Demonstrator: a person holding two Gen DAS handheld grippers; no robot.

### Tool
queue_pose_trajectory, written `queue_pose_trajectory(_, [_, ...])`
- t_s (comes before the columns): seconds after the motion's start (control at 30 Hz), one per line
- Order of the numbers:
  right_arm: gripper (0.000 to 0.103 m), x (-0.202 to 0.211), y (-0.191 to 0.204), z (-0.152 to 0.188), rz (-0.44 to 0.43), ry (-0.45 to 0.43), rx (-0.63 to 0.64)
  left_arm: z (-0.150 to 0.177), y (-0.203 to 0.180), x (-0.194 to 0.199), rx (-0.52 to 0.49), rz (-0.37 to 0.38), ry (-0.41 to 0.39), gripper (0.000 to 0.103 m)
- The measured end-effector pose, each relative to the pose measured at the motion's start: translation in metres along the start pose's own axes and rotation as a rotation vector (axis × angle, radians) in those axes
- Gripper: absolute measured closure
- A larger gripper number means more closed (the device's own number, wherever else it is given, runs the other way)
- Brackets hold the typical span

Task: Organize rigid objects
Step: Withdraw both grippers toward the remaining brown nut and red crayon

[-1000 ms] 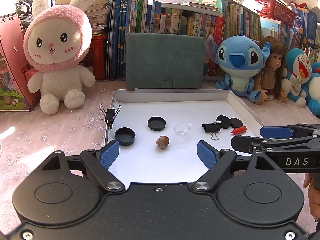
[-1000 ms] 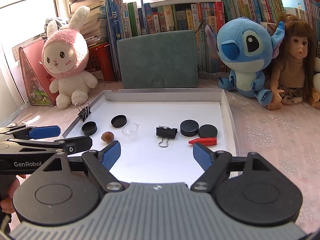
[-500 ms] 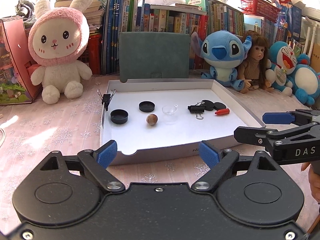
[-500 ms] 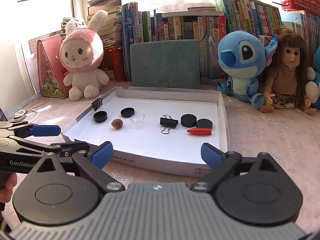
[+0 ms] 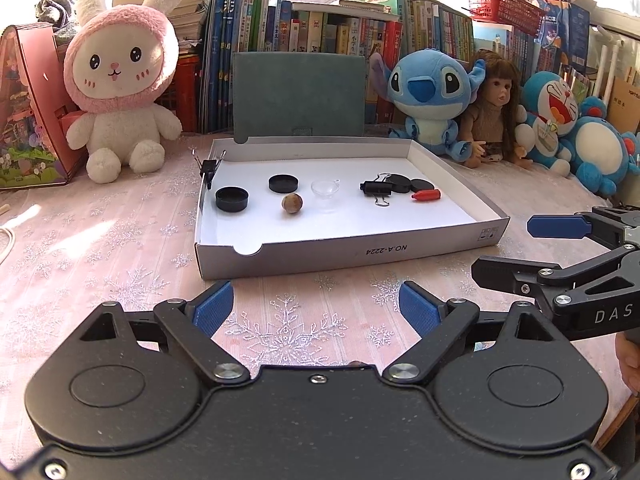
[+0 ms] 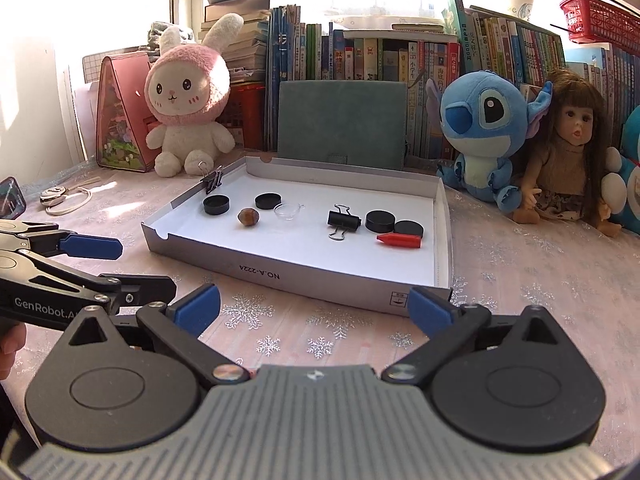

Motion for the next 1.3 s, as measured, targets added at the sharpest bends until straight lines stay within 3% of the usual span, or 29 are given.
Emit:
queue_pose_trajectory(0.8, [0.0, 0.014, 0.011, 0.033, 0.015, 0.01, 0.039, 0.037, 0.001, 0.019, -0.003, -0.003, 0.008, 0.014])
queue_pose_trajectory(1.3, [0.0, 0.011, 0.012, 0.044, 0.079, 0.028, 0.105, 0.042, 0.001, 0.014, -0.021, -0.018, 0.02, 0.041])
Point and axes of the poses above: each gripper's, at about its wrist camera, not at the fingertips, and x roughly against the way its jaws point, y to its left, z to its underside, the point moved 4 cm from there along -x, roughly the way its jaws point, and after that the axes turned 15 degrees about -z, right-handed, at the moved point
